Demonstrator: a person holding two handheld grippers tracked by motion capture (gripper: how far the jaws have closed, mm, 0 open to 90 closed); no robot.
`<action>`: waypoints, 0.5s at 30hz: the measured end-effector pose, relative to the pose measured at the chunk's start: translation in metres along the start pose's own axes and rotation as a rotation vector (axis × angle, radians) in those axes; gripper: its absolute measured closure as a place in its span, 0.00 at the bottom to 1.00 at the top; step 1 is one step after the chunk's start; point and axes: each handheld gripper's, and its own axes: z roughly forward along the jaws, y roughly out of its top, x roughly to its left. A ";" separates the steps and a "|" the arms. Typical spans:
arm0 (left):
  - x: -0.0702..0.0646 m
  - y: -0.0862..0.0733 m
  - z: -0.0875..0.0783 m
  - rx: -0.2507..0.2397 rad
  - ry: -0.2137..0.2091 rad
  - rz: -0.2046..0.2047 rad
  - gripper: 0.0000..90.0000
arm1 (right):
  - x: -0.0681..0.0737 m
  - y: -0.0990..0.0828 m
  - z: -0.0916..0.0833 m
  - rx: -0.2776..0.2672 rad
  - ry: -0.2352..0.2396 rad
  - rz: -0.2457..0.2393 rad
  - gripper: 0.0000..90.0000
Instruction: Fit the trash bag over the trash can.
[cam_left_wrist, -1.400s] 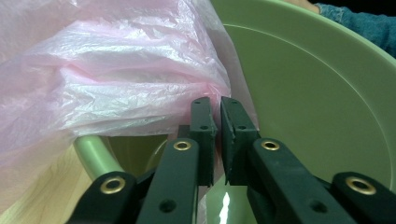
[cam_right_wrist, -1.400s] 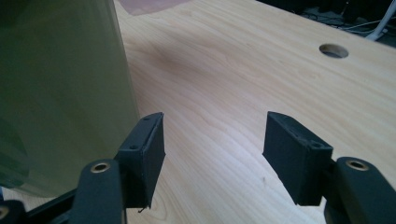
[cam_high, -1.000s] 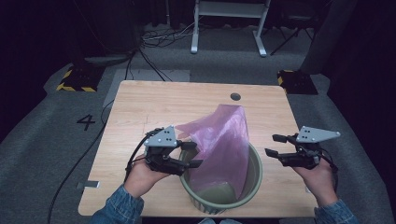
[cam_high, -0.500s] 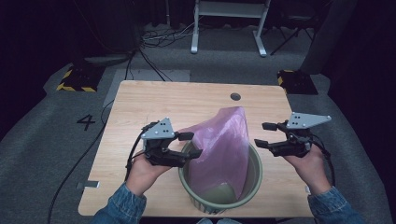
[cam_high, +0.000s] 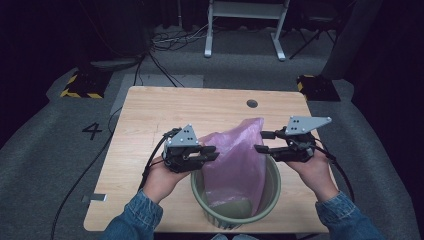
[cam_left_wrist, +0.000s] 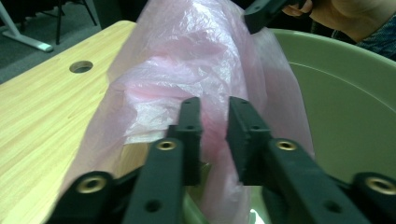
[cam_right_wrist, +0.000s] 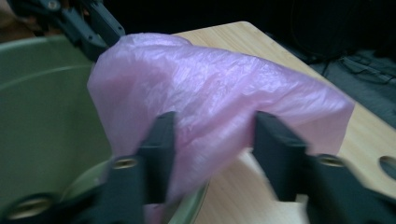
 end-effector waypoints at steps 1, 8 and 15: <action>-0.001 0.000 -0.002 -0.007 -0.006 0.003 0.92 | 0.003 0.001 -0.001 0.001 -0.014 -0.021 0.78; -0.014 -0.001 -0.011 -0.019 -0.057 0.039 0.99 | 0.022 -0.001 -0.015 0.024 0.050 -0.042 0.95; -0.033 -0.007 -0.017 -0.001 -0.101 0.065 1.00 | 0.044 -0.009 -0.025 0.047 0.087 -0.056 0.97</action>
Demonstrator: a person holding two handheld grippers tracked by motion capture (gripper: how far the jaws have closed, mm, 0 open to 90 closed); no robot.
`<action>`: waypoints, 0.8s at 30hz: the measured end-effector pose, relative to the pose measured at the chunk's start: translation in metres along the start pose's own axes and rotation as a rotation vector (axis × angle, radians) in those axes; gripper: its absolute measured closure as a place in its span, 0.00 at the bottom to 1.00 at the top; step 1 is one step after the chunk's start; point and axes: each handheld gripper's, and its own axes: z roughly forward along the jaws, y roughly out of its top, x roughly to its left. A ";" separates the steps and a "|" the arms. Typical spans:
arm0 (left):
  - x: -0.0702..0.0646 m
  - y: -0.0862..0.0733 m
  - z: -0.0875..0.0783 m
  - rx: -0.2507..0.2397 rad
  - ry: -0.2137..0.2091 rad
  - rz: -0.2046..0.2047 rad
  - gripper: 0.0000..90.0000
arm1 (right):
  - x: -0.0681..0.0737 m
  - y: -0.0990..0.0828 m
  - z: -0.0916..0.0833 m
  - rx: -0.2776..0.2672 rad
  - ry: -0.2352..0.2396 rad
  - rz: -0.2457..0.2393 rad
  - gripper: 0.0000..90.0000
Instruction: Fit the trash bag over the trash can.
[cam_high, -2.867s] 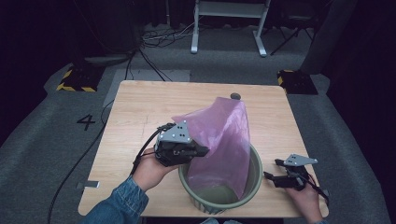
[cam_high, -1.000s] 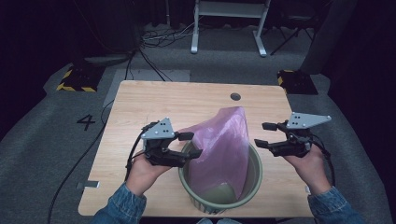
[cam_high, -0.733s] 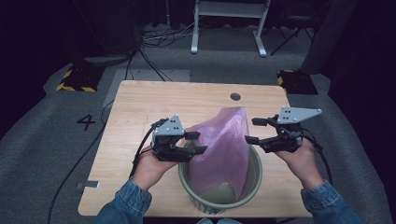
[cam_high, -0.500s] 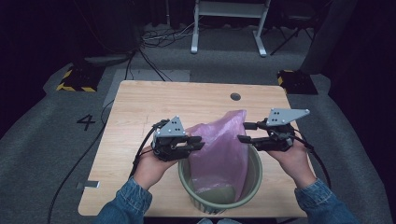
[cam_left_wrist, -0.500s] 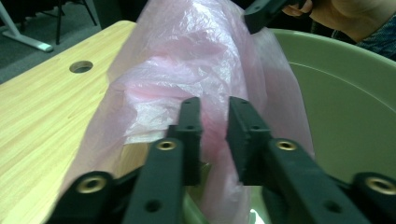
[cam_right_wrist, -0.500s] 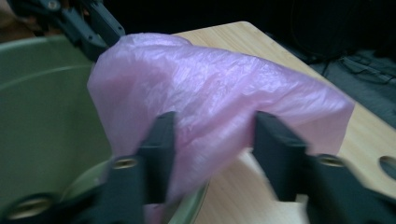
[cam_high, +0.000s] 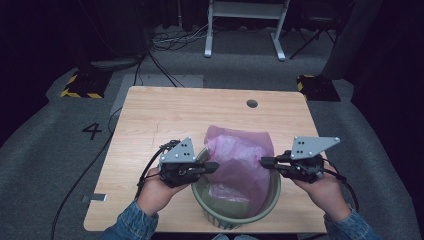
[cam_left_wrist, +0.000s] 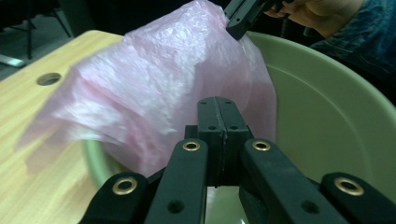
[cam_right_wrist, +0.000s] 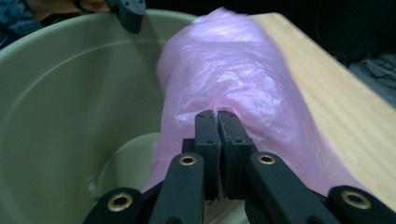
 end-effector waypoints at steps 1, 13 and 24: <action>-0.001 0.000 0.000 0.001 0.006 0.001 0.99 | 0.007 -0.003 -0.001 0.013 0.021 0.003 0.98; -0.007 0.018 0.026 0.011 0.001 0.086 0.45 | 0.037 -0.005 0.007 0.047 0.116 -0.001 0.98; 0.011 0.018 0.025 -0.009 0.108 0.028 0.47 | 0.050 -0.005 0.019 0.081 0.189 -0.006 0.98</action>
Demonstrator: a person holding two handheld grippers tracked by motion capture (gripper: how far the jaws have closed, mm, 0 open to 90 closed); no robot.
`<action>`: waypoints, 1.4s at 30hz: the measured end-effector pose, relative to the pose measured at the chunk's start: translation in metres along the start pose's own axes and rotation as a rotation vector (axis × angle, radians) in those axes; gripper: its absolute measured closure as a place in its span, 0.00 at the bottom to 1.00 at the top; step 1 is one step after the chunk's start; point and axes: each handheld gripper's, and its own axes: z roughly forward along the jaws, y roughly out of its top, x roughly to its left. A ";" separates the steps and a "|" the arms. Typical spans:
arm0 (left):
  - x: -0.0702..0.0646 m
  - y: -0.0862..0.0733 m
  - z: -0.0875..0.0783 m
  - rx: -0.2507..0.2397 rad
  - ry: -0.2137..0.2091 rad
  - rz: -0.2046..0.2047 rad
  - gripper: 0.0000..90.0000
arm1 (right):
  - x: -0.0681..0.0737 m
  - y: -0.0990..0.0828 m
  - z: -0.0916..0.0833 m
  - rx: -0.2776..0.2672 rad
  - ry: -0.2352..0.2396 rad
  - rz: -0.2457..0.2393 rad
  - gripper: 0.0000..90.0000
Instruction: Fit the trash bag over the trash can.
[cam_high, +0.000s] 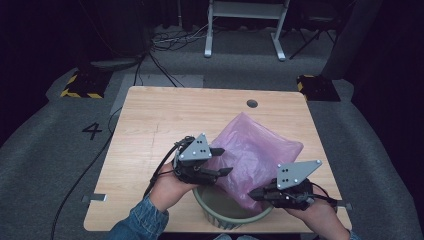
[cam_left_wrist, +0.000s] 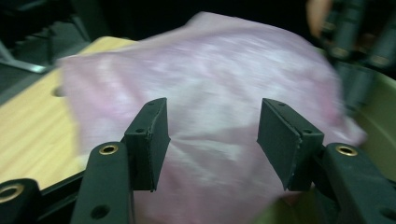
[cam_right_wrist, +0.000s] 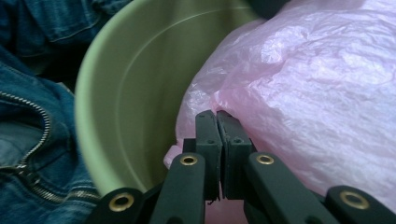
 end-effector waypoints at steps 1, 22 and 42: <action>0.004 0.001 -0.001 -0.003 0.019 -0.004 0.47 | 0.001 0.000 0.000 0.003 0.007 -0.002 0.98; 0.014 -0.001 0.003 0.098 0.009 -0.014 0.99 | 0.002 -0.007 -0.008 -0.038 -0.024 0.030 0.75; -0.031 -0.019 -0.014 0.122 -0.207 0.100 0.99 | -0.024 -0.015 -0.050 -0.203 -0.286 0.176 0.38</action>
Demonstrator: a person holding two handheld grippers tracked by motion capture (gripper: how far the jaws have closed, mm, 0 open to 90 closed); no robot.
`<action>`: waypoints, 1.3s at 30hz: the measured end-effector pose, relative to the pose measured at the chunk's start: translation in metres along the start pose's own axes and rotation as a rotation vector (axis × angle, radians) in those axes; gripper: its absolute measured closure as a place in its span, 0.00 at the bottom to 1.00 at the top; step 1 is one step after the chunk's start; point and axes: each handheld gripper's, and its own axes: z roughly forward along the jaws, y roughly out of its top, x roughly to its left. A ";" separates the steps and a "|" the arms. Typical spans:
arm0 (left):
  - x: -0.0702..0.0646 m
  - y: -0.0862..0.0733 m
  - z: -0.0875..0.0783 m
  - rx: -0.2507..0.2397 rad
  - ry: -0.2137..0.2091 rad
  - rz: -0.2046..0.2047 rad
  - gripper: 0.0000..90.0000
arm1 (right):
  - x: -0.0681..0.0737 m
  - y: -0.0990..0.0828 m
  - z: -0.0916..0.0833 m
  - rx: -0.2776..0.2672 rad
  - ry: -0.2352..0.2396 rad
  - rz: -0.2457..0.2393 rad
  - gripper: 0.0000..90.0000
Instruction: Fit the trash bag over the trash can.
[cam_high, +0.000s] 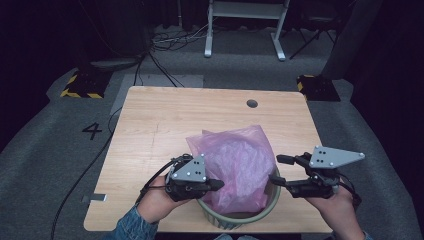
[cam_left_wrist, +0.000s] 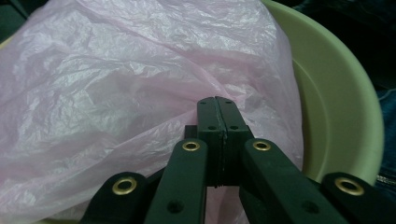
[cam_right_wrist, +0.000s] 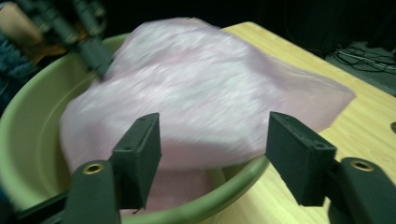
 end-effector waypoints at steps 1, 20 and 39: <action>-0.001 0.001 0.001 -0.001 -0.015 0.007 0.99 | -0.003 0.001 0.001 -0.006 -0.002 0.007 0.36; 0.015 0.014 -0.012 -0.139 0.093 -0.018 0.52 | 0.017 0.006 0.046 0.212 0.204 -0.062 0.93; 0.073 0.003 -0.010 -0.070 0.275 -0.248 0.50 | 0.028 0.001 0.039 0.246 0.244 -0.080 0.89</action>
